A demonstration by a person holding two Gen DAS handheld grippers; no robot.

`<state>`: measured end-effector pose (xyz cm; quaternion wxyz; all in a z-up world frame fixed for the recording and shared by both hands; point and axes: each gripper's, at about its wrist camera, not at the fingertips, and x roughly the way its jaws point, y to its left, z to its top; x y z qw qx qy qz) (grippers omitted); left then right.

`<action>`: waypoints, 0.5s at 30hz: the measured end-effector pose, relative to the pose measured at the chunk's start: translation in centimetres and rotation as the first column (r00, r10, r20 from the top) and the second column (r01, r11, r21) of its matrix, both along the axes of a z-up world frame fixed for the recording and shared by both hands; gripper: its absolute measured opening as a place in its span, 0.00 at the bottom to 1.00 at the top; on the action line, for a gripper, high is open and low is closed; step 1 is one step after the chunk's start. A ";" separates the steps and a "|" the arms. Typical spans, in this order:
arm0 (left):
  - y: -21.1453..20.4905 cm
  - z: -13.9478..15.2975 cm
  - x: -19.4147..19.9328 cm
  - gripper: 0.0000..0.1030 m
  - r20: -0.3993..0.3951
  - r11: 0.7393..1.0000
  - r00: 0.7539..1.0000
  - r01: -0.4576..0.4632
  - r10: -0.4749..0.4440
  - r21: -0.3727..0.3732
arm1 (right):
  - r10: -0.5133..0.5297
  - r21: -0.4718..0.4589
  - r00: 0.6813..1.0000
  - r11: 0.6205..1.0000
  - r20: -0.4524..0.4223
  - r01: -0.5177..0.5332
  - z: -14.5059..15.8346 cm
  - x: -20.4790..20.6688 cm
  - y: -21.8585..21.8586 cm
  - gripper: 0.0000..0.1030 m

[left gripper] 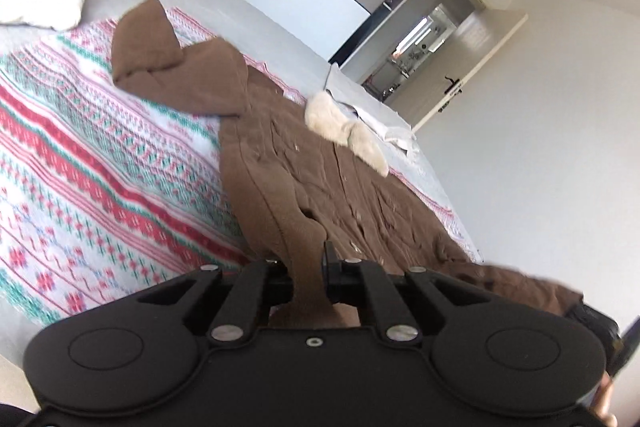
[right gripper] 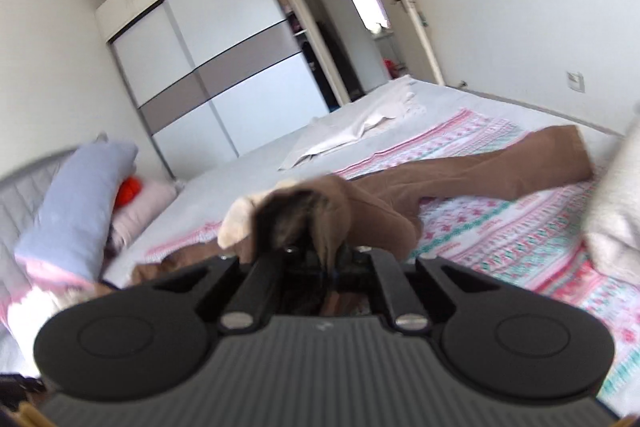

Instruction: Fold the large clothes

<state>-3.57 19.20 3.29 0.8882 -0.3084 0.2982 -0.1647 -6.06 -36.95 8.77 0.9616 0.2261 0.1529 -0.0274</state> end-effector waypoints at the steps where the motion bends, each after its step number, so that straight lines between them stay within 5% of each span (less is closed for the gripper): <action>1: 0.1 0.1 0.3 0.07 -0.016 1.000 1.000 -0.006 0.007 0.012 | -0.018 0.016 1.000 1.000 -0.013 0.019 0.2 -0.7 -0.4 0.03; 6: -0.5 -3.1 1.8 0.08 -0.204 0.976 0.979 0.038 0.007 0.214 | -0.138 0.012 0.959 0.989 -0.249 0.145 -4.4 -1.9 -4.1 0.03; 9: -1.5 -6.9 2.2 0.16 -0.323 0.941 0.946 0.131 -0.024 0.313 | -0.160 0.001 0.873 0.984 -0.460 0.181 -9.7 -1.8 -5.9 0.12; 11: -1.4 -7.4 1.9 0.24 -0.320 0.935 0.947 0.129 -0.018 0.329 | -0.168 0.012 0.819 0.978 -0.549 0.209 -12.1 -2.4 -6.4 0.18; 13: -1.3 -6.7 1.3 0.44 -0.285 0.935 0.959 0.113 -0.014 0.337 | -0.121 0.087 0.841 0.977 -0.527 0.195 -11.8 -3.4 -7.2 0.40; 14: -1.2 -6.3 1.2 0.56 -0.267 0.936 0.963 0.109 -0.016 0.334 | -0.128 0.062 0.852 0.981 -0.508 0.185 -11.2 -4.2 -7.1 0.66; 15: -1.0 -6.1 0.9 0.59 -0.252 0.939 0.968 0.104 -0.019 0.328 | -0.137 0.024 0.856 0.985 -0.499 0.172 -10.6 -4.6 -6.6 0.74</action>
